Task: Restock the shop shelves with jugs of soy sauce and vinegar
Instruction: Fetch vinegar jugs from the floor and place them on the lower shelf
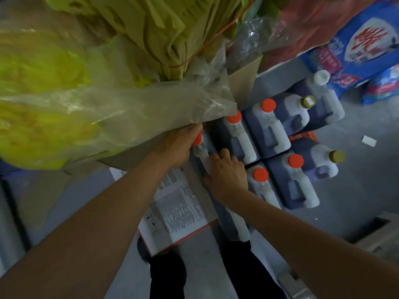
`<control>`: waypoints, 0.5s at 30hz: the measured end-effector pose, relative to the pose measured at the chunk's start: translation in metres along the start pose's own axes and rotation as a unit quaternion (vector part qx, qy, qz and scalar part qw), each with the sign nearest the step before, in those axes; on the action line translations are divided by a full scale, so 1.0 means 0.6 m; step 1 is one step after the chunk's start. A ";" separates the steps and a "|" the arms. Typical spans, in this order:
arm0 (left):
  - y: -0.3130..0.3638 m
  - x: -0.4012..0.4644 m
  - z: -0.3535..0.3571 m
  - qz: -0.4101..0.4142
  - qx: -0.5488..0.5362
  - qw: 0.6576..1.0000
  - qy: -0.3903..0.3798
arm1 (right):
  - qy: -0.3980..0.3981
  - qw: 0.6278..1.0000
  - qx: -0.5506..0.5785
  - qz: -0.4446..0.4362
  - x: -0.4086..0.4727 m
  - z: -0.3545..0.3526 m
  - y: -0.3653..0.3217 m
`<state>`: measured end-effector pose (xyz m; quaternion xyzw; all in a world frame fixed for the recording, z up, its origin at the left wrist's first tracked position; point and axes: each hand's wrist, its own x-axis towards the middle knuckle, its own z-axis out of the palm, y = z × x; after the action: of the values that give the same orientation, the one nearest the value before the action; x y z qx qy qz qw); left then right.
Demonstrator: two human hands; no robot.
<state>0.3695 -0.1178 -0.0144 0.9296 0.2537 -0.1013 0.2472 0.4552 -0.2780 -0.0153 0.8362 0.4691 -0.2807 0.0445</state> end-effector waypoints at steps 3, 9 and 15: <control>-0.043 -0.045 0.028 -0.057 -0.029 0.998 0.010 | -0.020 0.999 0.026 -0.025 0.015 -0.004 -0.017; -0.103 -0.196 0.110 -0.218 -0.306 0.923 0.084 | -0.041 0.988 -0.025 -0.147 0.039 -0.018 -0.070; -0.154 -0.294 0.158 -0.238 -0.402 0.882 0.063 | -0.059 0.966 -0.038 -0.250 0.039 -0.010 -0.131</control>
<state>0.1649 -0.1714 -0.0781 0.6661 0.5017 0.0127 0.5518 0.4034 -0.2145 -0.0072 0.6720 0.6699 -0.3141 0.0323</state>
